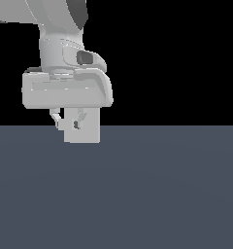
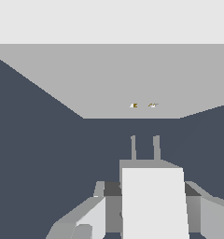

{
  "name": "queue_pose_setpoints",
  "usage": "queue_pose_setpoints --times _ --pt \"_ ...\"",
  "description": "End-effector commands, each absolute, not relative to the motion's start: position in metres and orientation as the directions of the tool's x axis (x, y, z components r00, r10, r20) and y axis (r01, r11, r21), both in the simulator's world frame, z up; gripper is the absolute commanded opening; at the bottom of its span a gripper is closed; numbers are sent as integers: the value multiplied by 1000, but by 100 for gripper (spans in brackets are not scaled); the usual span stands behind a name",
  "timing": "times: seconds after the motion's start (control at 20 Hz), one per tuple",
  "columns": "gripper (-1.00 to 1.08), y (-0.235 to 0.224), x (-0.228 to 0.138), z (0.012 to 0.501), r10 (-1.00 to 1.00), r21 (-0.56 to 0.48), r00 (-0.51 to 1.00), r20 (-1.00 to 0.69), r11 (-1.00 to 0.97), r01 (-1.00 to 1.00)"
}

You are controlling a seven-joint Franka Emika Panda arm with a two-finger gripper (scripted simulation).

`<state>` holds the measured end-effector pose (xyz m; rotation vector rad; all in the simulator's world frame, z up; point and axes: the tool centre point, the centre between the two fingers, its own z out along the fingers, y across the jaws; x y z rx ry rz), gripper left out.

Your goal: Plug the charger into the wall socket.

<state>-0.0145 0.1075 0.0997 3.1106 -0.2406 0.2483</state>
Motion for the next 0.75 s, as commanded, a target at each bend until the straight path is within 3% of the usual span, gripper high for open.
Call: queue_pose_setpoints --times 0.0,0.7 --pt "-100 106 -6 100 -152 -1 975 159 -988 -154" --pt "-100 102 21 100 -153 0 975 159 -988 -155"
